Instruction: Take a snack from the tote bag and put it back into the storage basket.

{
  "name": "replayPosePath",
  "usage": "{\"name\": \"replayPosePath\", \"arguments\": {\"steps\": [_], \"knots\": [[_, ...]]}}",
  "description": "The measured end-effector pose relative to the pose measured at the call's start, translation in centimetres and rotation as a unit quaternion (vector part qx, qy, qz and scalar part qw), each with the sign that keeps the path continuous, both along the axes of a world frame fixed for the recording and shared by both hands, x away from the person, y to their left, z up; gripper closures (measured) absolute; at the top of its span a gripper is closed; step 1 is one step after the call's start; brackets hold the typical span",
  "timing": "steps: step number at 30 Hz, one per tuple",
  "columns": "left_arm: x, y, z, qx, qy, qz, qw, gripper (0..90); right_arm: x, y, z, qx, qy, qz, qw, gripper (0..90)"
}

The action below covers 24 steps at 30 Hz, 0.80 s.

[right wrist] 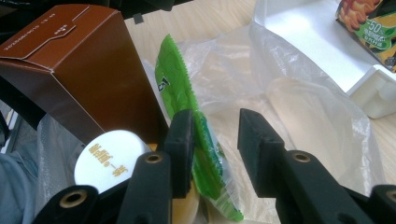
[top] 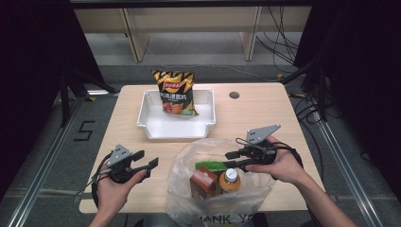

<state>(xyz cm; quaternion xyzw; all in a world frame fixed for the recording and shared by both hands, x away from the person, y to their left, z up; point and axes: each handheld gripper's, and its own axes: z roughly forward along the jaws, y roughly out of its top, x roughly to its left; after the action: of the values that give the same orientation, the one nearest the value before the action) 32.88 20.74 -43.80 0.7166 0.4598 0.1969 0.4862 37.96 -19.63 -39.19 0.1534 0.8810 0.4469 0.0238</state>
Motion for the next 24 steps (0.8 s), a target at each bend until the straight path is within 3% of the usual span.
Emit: {"name": "replayPosePath", "arguments": {"steps": [1,12,16,24], "knots": [[0.01,0.00,-0.01,0.000,0.000,0.000,1.0000,34.8,-0.03,-0.04,-0.04,0.002,0.010,0.006,0.9999,65.9],[0.05,0.01,-0.11,-0.003,0.001,-0.001,1.0000,34.8,0.22,0.01,-0.52,-0.012,0.017,0.008,0.9998,66.2],[0.04,0.05,-0.12,0.000,0.001,0.000,1.0000,34.8,0.20,0.14,-0.57,-0.015,0.004,0.007,0.9998,72.6],[0.08,0.10,-0.19,0.002,0.002,0.000,1.0000,34.7,0.23,0.19,-0.43,-0.018,-0.008,0.037,0.9991,88.7]]}}
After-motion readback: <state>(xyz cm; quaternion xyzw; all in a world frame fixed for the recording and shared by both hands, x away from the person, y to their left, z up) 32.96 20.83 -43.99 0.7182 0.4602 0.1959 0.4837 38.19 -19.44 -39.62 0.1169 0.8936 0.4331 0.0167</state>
